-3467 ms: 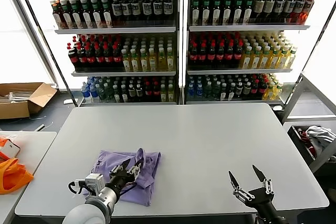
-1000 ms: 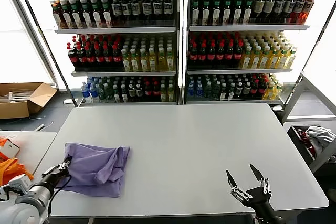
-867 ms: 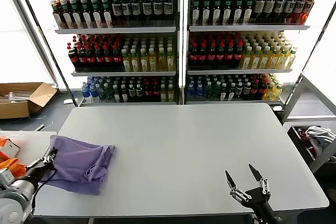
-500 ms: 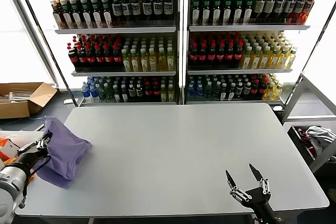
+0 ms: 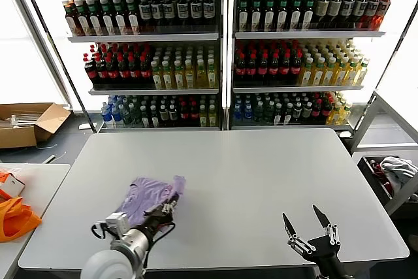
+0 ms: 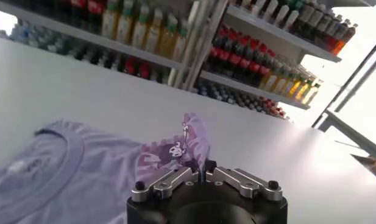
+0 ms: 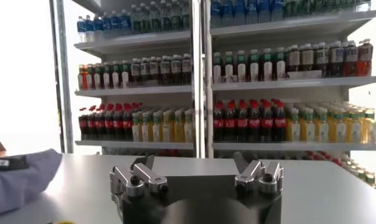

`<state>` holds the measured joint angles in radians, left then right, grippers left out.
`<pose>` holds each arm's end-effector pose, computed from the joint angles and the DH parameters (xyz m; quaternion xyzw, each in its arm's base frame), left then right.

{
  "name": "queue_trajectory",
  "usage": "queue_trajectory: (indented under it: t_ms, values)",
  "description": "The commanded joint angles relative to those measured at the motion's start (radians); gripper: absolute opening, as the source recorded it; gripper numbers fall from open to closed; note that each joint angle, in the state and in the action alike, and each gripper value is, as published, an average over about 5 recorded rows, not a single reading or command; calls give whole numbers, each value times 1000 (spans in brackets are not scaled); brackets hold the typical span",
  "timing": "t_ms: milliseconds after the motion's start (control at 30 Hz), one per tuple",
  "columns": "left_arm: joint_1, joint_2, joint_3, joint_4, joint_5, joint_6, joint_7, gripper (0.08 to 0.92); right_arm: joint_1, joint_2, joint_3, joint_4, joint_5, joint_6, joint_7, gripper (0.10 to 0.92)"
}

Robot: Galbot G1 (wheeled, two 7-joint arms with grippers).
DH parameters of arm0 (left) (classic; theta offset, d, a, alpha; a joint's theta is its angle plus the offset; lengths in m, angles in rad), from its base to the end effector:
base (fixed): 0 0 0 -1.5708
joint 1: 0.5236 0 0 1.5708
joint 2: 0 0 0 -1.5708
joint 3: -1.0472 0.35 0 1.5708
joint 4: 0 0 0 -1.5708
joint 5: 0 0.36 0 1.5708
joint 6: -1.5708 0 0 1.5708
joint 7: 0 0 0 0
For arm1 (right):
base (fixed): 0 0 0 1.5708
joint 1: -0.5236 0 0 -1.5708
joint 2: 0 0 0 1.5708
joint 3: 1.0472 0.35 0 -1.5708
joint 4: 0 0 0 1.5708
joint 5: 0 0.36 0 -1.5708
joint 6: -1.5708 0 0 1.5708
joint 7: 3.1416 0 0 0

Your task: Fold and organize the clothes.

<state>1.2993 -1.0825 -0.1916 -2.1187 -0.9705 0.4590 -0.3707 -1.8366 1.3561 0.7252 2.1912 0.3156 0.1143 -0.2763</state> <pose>0.2338 -0.0122 -0.2569 -0.1538 -0.9310 0.1916 0.2701 0.1134 -0.0873 -0.2918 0.1188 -0.9928 -0.0115 0.0122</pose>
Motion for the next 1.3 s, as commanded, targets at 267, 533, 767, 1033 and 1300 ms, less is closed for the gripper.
queue_trajectory:
  t_ms: [267, 533, 767, 1033, 1300]
  values:
    - [-381, -288, 230, 253, -211, -217, -130, 121, 41, -30, -117, 15, -43, -159, 68, 823]
    - [-332, -205, 123, 139, -216, -268, -22, 310, 182, -101, -193, -38, 127, -312, 153, 823]
    - [-203, -125, -24, -13, -199, -286, 6, 509, 309, -112, -295, -116, 245, -390, 270, 823]
    - [-71, -116, -172, -112, -176, -278, 8, 741, 455, -46, -414, -226, 261, -441, 418, 823]
    - [-12, -126, -247, -129, -173, -277, 7, 822, 577, 27, -492, -294, 282, -545, 597, 812]
